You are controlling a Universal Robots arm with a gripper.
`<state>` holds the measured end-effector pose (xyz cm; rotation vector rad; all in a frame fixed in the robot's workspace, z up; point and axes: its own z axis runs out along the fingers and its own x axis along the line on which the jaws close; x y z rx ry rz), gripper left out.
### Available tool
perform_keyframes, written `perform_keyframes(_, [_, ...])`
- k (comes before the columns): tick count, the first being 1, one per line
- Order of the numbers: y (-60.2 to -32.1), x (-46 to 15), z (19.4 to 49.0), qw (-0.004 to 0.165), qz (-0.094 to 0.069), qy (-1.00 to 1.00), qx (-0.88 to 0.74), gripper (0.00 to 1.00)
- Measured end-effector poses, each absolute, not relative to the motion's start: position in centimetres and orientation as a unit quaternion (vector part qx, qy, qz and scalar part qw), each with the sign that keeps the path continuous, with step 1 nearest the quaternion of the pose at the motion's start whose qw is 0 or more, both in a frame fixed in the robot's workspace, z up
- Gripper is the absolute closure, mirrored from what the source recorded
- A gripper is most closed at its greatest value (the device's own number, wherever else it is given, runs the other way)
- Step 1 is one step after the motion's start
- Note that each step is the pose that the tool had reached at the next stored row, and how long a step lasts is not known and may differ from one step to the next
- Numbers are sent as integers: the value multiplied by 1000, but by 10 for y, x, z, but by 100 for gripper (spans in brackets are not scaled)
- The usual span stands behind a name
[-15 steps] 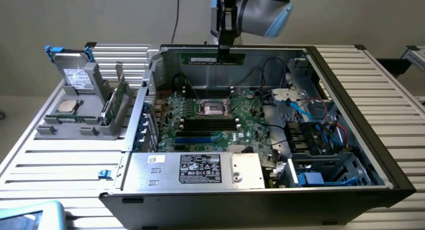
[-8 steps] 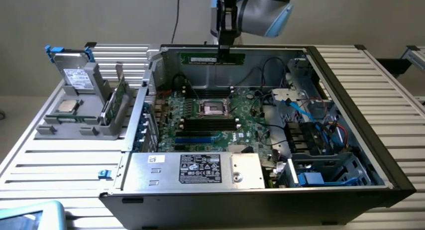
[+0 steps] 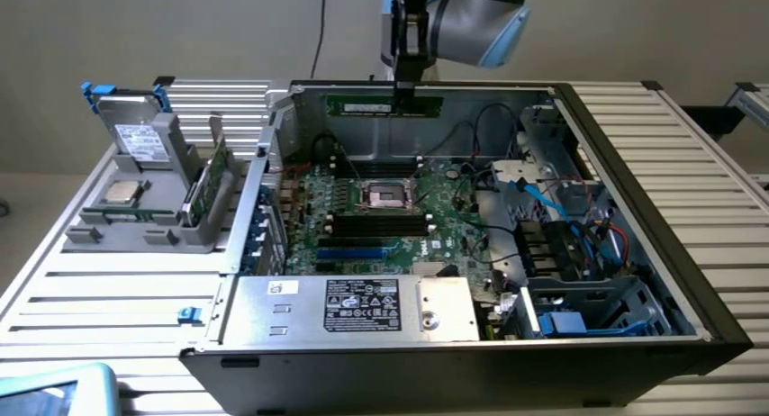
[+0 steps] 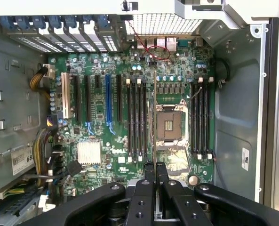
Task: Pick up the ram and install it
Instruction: 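Insert the ram into the slot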
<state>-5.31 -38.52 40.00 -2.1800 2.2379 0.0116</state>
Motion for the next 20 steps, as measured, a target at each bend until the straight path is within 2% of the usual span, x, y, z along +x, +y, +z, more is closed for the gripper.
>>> perform_keyframes(8, [-385,-55,392,5,1,700,-714,87])
perform_keyframes(14, [-385,-55,387,-4,-8,696,-718,87])
perform_keyframes(20, [-385,-54,376,-4,-8,696,-718,87])
